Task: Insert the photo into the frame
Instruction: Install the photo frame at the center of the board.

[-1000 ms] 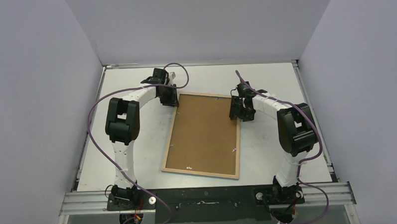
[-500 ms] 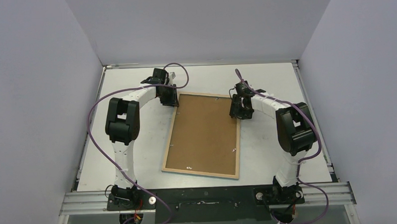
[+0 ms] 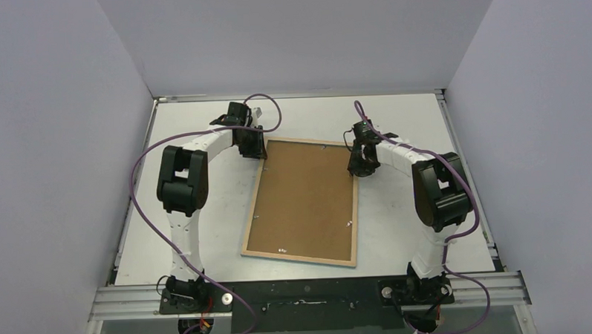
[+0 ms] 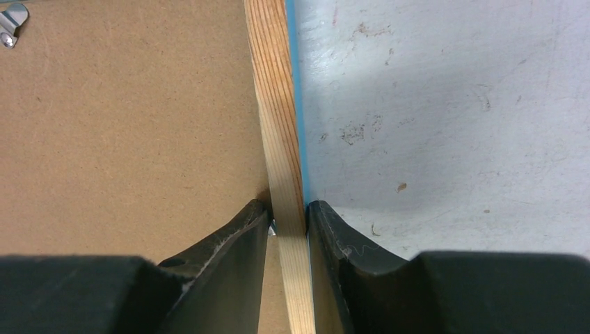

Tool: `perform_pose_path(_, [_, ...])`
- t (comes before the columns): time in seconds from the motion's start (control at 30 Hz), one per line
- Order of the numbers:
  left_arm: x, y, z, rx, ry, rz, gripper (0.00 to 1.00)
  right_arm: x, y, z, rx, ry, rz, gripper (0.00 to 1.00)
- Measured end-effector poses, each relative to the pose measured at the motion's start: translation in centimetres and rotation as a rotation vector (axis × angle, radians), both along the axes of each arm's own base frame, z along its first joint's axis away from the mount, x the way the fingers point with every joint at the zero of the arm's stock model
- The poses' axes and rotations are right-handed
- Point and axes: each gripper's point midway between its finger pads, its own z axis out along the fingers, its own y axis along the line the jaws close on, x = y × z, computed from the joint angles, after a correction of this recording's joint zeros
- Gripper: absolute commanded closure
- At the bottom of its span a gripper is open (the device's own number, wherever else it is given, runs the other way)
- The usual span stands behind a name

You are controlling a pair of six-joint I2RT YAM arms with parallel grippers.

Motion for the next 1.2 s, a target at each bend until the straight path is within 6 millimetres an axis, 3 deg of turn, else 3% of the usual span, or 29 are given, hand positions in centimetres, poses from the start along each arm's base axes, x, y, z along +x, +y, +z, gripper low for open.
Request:
perform_pose_path(0.2, [0.0,0.0,0.0,-0.004,0.001,0.001,0.73,-0.1,0.0,-0.1,0.039,-0.007,0.012,0.93])
perform_pose_path(0.3, [0.0,0.0,0.0,-0.008,0.003,0.008,0.73,-0.1,0.0,-0.1,0.053,-0.01,0.016,0.94])
perform_pose_path(0.47, [0.0,-0.2,0.2,-0.029,0.012,0.016,0.62,-0.1,-0.1,0.1,0.066,-0.011,0.021,0.57])
perform_pose_path(0.57, [-0.1,-0.5,0.5,-0.054,0.02,0.019,0.54,-0.1,0.0,0.4,0.075,-0.009,0.003,0.4])
perform_pose_path(0.77, [-0.9,-0.8,1.1,-0.092,0.065,0.031,0.4,-1.5,-0.1,3.4,0.079,-0.016,0.001,0.3])
perform_pose_path(0.83, [-1.4,-0.7,1.4,-0.086,0.082,0.033,0.37,-2.6,-0.1,5.0,0.087,-0.036,0.007,0.29])
perform_pose_path(0.93, [-2.3,-0.2,2.2,-0.069,0.083,0.042,0.35,-5.9,0.2,5.9,0.092,-0.029,0.033,0.29])
perform_pose_path(1.2, [-6.5,1.7,4.7,-0.033,0.074,0.071,0.34,-15.8,1.2,2.7,0.073,0.138,0.118,0.33])
